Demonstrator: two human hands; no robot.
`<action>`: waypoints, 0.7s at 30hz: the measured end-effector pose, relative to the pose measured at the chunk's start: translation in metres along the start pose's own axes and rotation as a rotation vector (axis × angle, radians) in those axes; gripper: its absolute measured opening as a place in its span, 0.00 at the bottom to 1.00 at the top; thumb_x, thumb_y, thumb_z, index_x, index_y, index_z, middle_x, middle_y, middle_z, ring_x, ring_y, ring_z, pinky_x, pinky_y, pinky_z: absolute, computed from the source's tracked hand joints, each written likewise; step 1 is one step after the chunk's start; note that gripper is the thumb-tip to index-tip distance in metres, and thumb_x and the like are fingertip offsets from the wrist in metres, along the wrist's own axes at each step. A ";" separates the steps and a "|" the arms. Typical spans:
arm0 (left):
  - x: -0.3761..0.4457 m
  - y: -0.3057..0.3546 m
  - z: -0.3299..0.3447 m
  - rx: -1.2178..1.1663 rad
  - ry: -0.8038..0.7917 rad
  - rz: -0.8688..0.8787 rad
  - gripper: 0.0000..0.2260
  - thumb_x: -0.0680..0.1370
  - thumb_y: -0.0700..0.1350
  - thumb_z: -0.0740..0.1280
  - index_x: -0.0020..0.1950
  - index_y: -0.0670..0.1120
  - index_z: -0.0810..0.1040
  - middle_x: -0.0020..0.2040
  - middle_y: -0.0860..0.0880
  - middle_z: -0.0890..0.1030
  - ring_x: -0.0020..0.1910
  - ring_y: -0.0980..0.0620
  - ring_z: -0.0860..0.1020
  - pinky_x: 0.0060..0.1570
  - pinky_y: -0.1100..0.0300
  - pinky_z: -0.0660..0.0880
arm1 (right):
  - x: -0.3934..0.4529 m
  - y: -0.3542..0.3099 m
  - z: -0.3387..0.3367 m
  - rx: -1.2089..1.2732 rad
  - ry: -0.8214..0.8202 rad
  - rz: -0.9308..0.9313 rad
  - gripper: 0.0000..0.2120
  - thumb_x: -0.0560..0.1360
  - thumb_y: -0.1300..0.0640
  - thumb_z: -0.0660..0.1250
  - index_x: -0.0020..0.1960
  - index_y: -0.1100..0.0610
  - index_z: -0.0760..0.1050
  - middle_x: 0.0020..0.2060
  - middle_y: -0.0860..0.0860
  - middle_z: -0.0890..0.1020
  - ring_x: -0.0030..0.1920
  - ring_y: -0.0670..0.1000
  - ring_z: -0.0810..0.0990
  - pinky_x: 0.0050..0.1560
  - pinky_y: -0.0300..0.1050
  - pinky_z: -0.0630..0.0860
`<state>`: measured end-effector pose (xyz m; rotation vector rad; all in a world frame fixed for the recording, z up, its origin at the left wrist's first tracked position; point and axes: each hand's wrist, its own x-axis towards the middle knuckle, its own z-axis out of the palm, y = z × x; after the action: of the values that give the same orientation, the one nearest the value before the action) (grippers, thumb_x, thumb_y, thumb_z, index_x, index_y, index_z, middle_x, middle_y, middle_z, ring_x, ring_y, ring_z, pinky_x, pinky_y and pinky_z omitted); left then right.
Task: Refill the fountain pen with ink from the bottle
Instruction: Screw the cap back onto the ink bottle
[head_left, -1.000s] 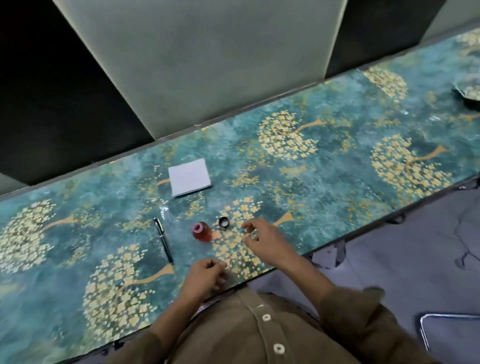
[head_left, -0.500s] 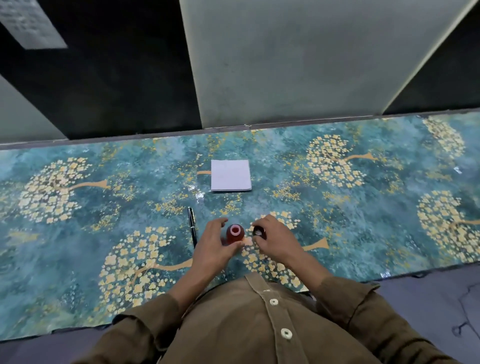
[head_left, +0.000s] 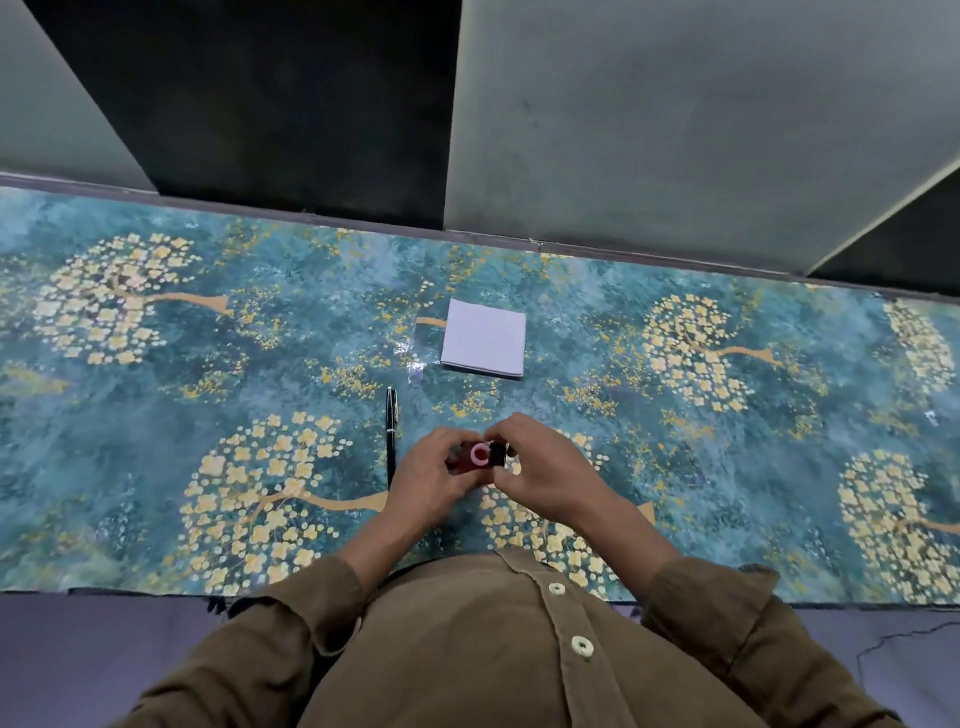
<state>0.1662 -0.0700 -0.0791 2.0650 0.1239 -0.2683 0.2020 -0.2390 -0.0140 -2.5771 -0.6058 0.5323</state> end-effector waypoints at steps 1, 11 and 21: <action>0.000 -0.001 0.000 0.000 0.009 -0.001 0.18 0.69 0.56 0.76 0.57 0.56 0.80 0.50 0.55 0.79 0.47 0.55 0.79 0.48 0.58 0.76 | 0.001 -0.002 -0.001 0.005 -0.006 -0.011 0.16 0.73 0.54 0.69 0.61 0.51 0.74 0.53 0.49 0.79 0.51 0.52 0.78 0.50 0.50 0.77; -0.001 0.001 -0.001 0.015 0.019 -0.024 0.12 0.71 0.48 0.76 0.52 0.53 0.80 0.42 0.57 0.74 0.38 0.63 0.73 0.38 0.68 0.66 | 0.014 -0.012 -0.001 0.047 -0.066 -0.051 0.12 0.73 0.60 0.69 0.56 0.56 0.77 0.50 0.52 0.77 0.51 0.52 0.77 0.54 0.48 0.75; -0.001 -0.002 -0.001 -0.006 0.012 -0.020 0.18 0.70 0.52 0.76 0.59 0.57 0.80 0.51 0.56 0.79 0.46 0.56 0.77 0.48 0.58 0.76 | 0.016 -0.018 -0.004 -0.147 -0.018 0.094 0.18 0.73 0.40 0.70 0.51 0.54 0.74 0.46 0.51 0.79 0.46 0.54 0.78 0.45 0.51 0.76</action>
<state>0.1645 -0.0686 -0.0799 2.0607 0.1525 -0.2679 0.2112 -0.2179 -0.0057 -2.7532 -0.5501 0.5608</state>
